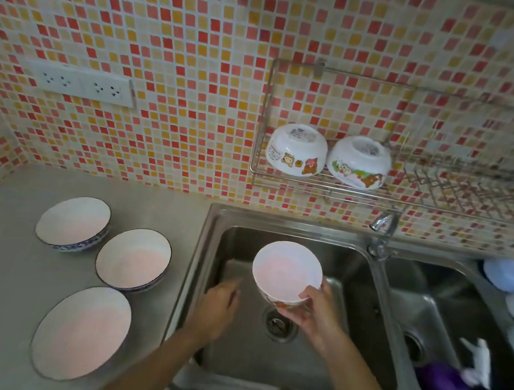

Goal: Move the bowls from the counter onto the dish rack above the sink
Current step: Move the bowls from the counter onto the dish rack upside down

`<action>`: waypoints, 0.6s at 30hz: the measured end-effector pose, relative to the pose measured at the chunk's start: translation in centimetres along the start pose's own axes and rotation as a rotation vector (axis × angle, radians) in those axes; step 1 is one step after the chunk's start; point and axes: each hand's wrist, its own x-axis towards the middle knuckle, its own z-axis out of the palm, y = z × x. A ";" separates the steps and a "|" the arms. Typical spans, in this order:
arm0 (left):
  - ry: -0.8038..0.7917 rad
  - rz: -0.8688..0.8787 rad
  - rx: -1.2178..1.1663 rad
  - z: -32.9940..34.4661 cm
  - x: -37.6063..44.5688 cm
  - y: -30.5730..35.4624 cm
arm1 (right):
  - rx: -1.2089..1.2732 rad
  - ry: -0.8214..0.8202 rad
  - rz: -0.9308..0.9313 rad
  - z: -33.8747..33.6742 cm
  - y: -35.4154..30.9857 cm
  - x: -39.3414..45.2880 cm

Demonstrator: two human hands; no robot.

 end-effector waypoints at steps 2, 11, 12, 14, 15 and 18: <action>-0.101 -0.025 0.110 2.6 -1.8 -1.1 | -0.010 0.016 0.000 -2.0 0.3 -0.3; -0.216 -0.056 0.359 8.1 -6.6 -4.1 | -0.099 0.141 0.087 -8.4 1.9 -0.5; -0.219 -0.057 0.382 8.3 -7.0 -4.4 | -0.114 0.151 0.085 -8.8 2.1 -0.5; -0.197 -0.064 0.431 8.4 -7.3 -4.7 | -0.146 0.174 0.068 -9.4 2.6 -0.5; -0.188 -0.066 0.445 8.5 -7.4 -4.9 | -0.169 0.187 0.057 -9.7 2.8 -0.5; -0.182 -0.080 0.475 8.5 -7.2 -4.8 | -0.234 0.211 0.044 -10.2 3.1 -0.7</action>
